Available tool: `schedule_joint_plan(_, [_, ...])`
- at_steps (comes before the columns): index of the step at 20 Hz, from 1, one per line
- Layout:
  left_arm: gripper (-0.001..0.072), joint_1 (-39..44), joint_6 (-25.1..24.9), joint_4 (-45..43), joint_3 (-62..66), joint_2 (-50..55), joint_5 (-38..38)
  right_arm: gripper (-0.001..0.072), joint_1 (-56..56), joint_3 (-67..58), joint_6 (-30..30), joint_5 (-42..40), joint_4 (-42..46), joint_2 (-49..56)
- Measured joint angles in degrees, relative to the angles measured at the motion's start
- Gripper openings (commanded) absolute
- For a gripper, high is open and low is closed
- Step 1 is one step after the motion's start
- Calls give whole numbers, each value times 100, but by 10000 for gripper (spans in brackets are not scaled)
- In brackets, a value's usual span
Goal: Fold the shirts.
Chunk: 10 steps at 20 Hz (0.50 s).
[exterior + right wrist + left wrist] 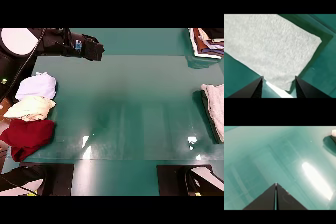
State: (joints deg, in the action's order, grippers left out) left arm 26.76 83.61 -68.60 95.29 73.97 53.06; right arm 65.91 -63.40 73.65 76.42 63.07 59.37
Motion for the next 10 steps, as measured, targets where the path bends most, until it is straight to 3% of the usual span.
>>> schedule_joint_plan(4, [23, 2, -7, 4, 0, 0, -35, 468, -527, 96, 11, -131, -1281, -269])
schedule_joint_plan(5, [23, 0, -7, 2, 0, 0, -35, 431, -841, 127, 11, -153, -1552, -332])
schedule_joint_plan(9, [23, 0, -7, 4, 0, 0, -50, 421, -2592, 179, -2, -317, -2124, -494])
schedule_joint_plan(10, [23, 0, -4, 4, 0, 0, -55, 228, -3014, 186, -4, -369, -2190, -509])
